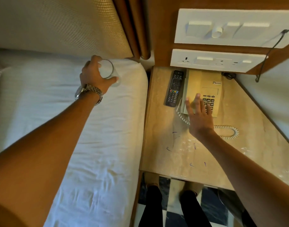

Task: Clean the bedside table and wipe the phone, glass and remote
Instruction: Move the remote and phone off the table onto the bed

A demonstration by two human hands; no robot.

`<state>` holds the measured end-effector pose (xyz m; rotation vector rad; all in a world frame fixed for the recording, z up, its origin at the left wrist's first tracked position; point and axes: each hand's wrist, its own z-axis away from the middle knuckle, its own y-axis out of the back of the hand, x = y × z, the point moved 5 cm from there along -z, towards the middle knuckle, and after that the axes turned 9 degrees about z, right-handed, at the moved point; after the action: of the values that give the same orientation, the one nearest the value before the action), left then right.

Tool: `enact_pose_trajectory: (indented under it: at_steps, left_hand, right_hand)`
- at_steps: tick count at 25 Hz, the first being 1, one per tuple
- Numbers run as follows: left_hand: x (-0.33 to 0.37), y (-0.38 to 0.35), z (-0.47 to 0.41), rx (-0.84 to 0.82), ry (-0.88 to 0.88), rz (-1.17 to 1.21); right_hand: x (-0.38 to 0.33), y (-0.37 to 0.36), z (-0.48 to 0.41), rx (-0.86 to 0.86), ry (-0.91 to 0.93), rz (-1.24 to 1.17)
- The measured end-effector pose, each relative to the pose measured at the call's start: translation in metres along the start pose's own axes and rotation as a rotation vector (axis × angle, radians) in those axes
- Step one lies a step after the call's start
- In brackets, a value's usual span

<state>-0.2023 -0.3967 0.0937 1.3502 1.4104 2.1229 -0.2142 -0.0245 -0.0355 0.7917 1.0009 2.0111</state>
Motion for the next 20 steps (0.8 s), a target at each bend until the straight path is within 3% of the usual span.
enact_pose_trajectory:
  at_steps: [14, 17, 20]
  left_hand:
    - [-0.024, -0.016, -0.029, 0.067, 0.098, 0.100]
    - [-0.017, -0.041, 0.001, 0.102, 0.226, 0.127]
    - [0.015, -0.102, 0.066, 0.035, 0.152, 0.042]
  right_hand:
    - [-0.003, -0.002, 0.001, -0.010, -0.041, -0.001]
    - [-0.004, -0.002, 0.001, -0.013, -0.045, -0.009]
    - [-0.005, -0.004, 0.002, -0.016, -0.039, -0.019]
